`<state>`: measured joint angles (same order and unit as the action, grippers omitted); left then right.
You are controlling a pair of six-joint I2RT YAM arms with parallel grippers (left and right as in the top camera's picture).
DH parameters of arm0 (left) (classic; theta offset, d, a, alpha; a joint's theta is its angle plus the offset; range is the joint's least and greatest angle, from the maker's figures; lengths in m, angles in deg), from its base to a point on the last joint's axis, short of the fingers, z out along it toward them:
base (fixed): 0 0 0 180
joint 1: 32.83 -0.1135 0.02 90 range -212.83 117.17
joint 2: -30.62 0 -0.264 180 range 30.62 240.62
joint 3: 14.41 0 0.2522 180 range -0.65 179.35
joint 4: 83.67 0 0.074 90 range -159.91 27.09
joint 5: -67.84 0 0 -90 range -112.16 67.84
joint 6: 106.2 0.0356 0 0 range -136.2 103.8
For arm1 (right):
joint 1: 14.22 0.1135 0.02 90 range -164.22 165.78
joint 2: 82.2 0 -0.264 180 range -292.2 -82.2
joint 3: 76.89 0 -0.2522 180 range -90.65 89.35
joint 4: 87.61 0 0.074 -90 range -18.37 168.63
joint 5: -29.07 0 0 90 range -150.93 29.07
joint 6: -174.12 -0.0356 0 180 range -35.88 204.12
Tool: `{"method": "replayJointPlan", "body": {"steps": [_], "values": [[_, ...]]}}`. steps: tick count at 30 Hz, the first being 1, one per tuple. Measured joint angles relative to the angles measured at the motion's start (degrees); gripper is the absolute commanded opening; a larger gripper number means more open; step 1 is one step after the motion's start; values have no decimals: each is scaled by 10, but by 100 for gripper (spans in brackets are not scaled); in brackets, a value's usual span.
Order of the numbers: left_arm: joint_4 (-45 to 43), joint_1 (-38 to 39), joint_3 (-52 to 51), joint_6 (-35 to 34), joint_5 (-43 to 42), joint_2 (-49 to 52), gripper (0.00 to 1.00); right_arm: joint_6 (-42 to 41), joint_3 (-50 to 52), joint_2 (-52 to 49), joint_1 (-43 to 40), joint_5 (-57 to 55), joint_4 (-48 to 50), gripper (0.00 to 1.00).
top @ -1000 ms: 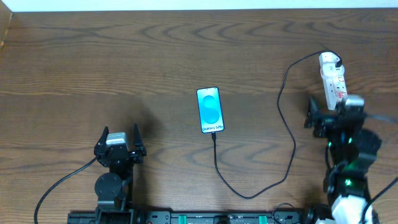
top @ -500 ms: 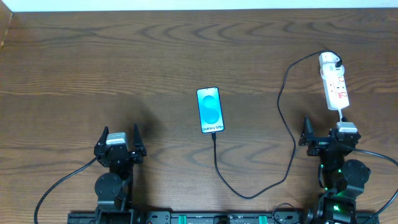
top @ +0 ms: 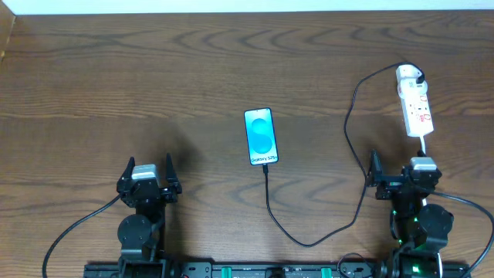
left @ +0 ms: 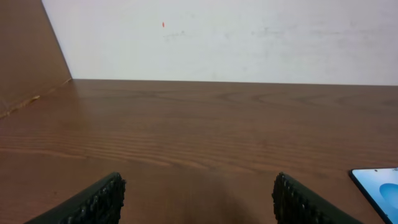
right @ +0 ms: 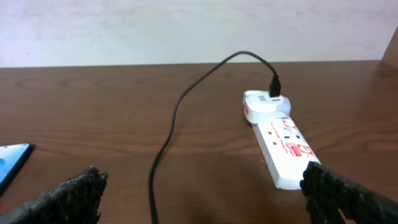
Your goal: Plug charger to phone and switch on socket
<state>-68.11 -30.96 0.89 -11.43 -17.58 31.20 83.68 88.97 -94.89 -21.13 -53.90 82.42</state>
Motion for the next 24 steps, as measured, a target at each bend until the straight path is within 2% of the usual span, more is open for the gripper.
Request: {"method": "replayJointPlan", "body": {"steps": [7, 24], "values": [[0, 0, 0, 0, 0, 0, 76, 0, 0, 84, 2, -9, -74, 99], [0, 0, 0, 0, 0, 0, 76, 39, 0, 118, 57, -32, -76, 99]]}}
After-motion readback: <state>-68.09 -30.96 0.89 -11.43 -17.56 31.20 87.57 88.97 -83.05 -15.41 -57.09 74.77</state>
